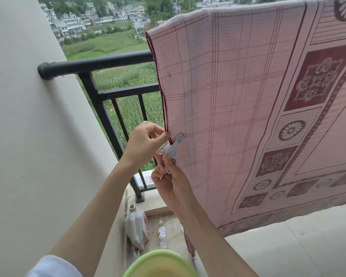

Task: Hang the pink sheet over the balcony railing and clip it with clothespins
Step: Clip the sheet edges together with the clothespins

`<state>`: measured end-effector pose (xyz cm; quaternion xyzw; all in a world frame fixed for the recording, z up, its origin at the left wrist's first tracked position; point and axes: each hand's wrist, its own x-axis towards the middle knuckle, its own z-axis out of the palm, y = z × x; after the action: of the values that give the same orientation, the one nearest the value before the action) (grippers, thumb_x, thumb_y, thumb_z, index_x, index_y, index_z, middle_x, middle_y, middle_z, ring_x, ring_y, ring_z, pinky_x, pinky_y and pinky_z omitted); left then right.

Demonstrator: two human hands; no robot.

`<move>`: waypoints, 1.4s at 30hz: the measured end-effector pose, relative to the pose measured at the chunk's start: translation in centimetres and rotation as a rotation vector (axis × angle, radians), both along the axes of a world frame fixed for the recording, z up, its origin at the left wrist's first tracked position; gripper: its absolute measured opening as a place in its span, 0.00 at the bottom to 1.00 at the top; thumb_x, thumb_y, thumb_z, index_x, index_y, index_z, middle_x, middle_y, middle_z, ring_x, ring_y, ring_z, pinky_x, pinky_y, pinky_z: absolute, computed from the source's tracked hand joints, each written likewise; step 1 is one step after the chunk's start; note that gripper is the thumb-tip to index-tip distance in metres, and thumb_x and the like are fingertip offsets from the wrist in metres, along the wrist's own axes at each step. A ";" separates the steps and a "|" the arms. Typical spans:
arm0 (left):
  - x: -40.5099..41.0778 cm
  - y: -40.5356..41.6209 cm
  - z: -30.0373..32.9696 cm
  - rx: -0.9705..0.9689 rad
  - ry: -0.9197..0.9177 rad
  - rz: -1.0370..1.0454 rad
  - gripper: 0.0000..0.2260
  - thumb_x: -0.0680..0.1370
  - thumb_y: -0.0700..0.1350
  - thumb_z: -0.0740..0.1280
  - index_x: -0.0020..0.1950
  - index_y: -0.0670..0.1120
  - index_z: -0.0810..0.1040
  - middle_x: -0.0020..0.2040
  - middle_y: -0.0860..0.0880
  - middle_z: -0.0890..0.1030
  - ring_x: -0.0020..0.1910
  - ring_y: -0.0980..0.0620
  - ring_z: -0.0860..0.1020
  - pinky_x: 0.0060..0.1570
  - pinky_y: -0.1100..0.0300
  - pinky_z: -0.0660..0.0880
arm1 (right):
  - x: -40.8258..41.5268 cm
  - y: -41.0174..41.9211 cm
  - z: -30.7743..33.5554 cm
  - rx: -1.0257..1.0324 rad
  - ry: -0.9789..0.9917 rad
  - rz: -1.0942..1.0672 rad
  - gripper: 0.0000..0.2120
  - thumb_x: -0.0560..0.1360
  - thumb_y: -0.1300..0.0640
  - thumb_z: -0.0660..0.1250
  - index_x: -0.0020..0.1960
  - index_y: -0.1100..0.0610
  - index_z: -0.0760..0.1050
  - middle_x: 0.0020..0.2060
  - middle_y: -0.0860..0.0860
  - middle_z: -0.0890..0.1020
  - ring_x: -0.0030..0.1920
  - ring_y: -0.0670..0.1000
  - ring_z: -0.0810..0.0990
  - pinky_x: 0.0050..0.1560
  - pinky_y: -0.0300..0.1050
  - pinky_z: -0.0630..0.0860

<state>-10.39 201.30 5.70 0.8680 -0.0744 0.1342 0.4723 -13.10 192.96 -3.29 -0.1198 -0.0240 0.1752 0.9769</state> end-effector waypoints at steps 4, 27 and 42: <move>-0.1 0.0 -0.5 -0.093 0.040 -0.063 0.05 0.73 0.48 0.69 0.40 0.50 0.76 0.40 0.50 0.77 0.33 0.66 0.76 0.29 0.74 0.71 | -0.3 -0.5 -1.3 -0.094 -0.016 0.059 0.41 0.61 0.53 0.78 0.69 0.57 0.64 0.56 0.60 0.81 0.25 0.43 0.69 0.32 0.35 0.72; -0.1 -2.4 -24.4 -0.277 0.428 -0.154 0.17 0.75 0.46 0.68 0.63 0.52 0.74 0.61 0.53 0.78 0.61 0.53 0.74 0.58 0.54 0.72 | -0.8 -8.3 -17.8 -1.442 0.170 0.041 0.05 0.73 0.61 0.65 0.44 0.52 0.74 0.37 0.55 0.76 0.26 0.45 0.68 0.25 0.32 0.68; 1.5 -2.5 -25.9 -0.272 0.311 0.073 0.11 0.69 0.44 0.74 0.35 0.45 0.72 0.33 0.50 0.76 0.32 0.55 0.71 0.35 0.63 0.69 | -0.5 -7.6 -20.6 -1.403 0.269 0.026 0.04 0.72 0.63 0.66 0.46 0.58 0.72 0.33 0.50 0.69 0.32 0.47 0.65 0.34 0.39 0.64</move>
<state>-8.89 198.81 -20.16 0.8085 0.0499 0.0245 0.5858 -13.64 185.35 -23.85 -0.6971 0.2136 0.1742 0.6619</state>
